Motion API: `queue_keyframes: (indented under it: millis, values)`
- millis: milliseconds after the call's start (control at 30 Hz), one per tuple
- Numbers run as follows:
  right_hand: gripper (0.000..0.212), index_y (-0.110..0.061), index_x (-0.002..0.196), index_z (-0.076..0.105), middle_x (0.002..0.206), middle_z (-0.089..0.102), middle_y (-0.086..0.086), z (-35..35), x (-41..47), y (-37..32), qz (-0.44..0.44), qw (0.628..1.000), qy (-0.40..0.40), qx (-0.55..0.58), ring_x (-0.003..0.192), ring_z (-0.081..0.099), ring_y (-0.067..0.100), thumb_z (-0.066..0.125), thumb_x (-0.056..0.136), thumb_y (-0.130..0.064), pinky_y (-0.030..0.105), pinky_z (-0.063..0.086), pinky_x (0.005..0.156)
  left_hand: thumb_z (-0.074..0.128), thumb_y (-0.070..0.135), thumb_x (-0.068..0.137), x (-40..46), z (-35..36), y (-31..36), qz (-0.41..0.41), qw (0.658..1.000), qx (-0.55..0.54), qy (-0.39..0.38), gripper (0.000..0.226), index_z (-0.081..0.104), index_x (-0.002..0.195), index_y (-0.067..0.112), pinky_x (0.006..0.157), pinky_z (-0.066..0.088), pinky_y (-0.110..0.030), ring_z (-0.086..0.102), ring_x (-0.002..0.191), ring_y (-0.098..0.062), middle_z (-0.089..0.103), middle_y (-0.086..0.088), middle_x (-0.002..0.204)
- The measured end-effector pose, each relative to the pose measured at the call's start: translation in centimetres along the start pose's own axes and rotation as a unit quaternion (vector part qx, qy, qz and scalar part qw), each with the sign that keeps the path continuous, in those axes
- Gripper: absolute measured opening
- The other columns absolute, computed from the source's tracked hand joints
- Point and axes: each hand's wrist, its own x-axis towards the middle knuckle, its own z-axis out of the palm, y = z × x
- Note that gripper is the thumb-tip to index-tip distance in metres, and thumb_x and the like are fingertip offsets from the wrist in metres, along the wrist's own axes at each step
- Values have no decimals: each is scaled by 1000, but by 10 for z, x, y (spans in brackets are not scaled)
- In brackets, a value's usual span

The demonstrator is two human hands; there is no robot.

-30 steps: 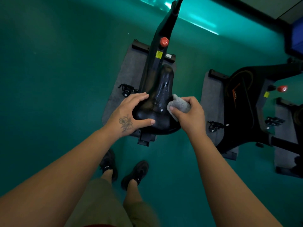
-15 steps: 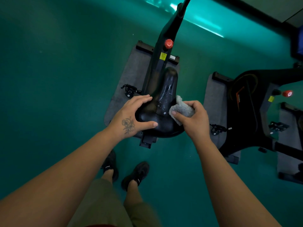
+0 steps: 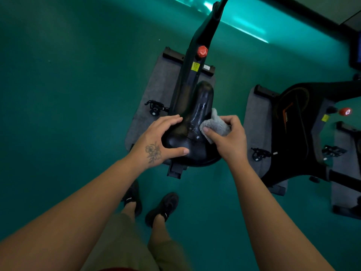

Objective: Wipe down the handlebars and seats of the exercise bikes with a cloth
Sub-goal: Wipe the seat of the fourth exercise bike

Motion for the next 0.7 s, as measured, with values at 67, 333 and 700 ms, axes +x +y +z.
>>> queue_keyframes:
  millis: [67, 333, 700]
  values:
    - [41, -29, 102, 60, 108, 68, -7, 1, -5, 3, -2, 1000, 5, -6, 99, 65, 12, 93, 78, -31, 34, 54, 90, 90, 53, 76, 0, 0, 0, 1, 1000, 3, 0, 87, 53, 152, 35, 125, 31, -33, 39, 148, -1, 46, 29, 153]
    - [43, -29, 102, 57, 110, 63, -5, 19, 30, -32, -46, 996, 79, -13, 99, 62, 13, 88, 78, -44, 43, 54, 90, 92, 52, 75, 2, -3, 1, -4, 1000, -1, 0, 87, 54, 152, 36, 126, 31, -36, 39, 148, -1, 46, 28, 153]
    - [52, -25, 116, 57, 122, 57, -6, 2, 25, -20, -81, 996, 1, -33, 111, 55, 9, 92, 79, -30, 27, 47, 99, 90, 57, 73, 2, -4, 0, 0, 1000, -8, -12, 88, 54, 151, 36, 126, 33, -40, 41, 149, -8, 46, 27, 153]
